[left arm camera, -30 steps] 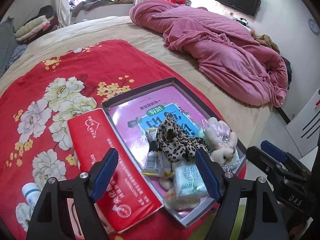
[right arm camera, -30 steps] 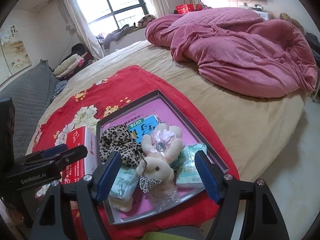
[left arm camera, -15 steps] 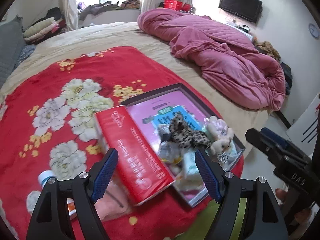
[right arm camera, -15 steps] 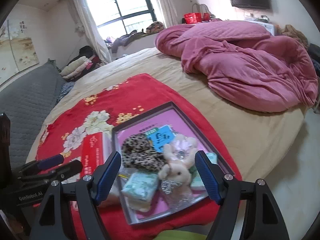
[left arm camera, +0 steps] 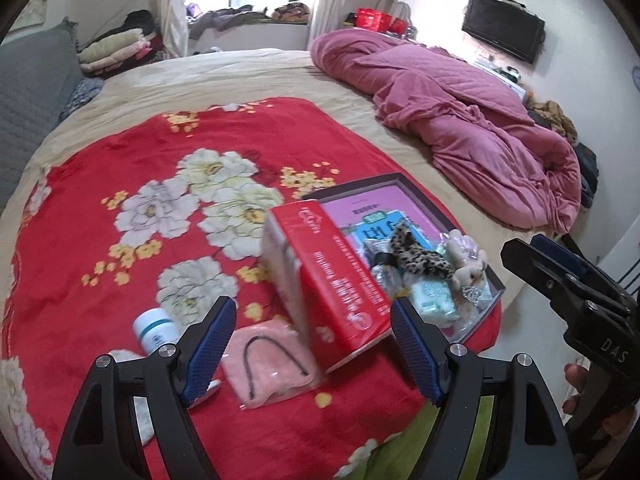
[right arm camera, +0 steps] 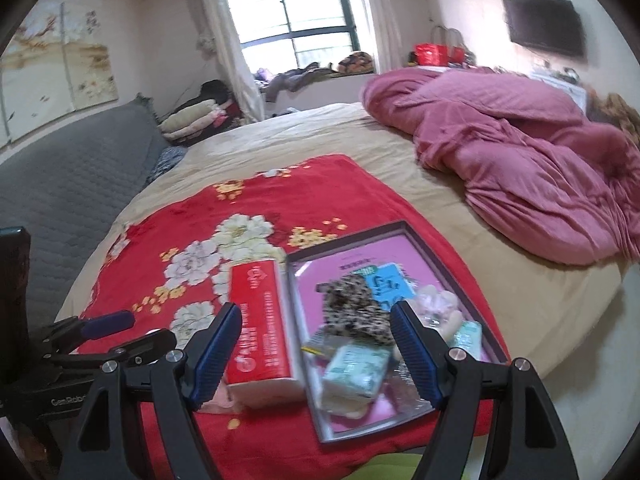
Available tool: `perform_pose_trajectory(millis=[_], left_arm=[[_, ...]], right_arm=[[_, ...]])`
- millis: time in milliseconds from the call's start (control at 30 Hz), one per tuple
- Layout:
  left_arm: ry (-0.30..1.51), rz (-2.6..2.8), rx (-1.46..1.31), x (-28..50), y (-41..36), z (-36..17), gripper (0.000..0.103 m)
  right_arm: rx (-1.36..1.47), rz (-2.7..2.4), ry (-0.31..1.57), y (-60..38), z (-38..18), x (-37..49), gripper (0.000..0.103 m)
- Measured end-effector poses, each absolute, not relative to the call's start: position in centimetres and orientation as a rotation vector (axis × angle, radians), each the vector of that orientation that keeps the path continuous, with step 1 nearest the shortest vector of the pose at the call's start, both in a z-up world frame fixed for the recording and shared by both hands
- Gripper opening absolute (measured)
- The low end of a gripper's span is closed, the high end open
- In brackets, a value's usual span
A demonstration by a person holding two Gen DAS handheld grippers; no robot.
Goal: Organize soft objects
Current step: 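Move both open tools back over the remaining items beside the tray, then reach the left tool to the white floral scrunchie while the right tool nears the pink mask packet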
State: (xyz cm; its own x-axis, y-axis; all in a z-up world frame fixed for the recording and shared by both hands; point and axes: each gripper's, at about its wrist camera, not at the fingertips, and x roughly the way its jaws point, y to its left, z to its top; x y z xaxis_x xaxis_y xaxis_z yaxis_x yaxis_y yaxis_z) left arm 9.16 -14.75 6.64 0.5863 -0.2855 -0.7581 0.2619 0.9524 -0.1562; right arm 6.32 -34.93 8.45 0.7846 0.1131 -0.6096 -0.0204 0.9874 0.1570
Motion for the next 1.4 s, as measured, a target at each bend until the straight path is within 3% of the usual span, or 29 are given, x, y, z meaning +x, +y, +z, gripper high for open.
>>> perform_pose_trajectory(millis=[833, 1400], left_arm=[[0.915, -0.145, -0.077, 5.2, -2.8, 6.0, 0.080], [1.071, -0.041, -0.147, 5.4, 2.3, -2.2, 0.080]], right_arm=[[-0.024, 0.279, 0.720, -22.1, 8.2, 5.2, 0.076], [-0.228, 0.357, 0.930, -15.6, -3.0, 6.2, 0.076]])
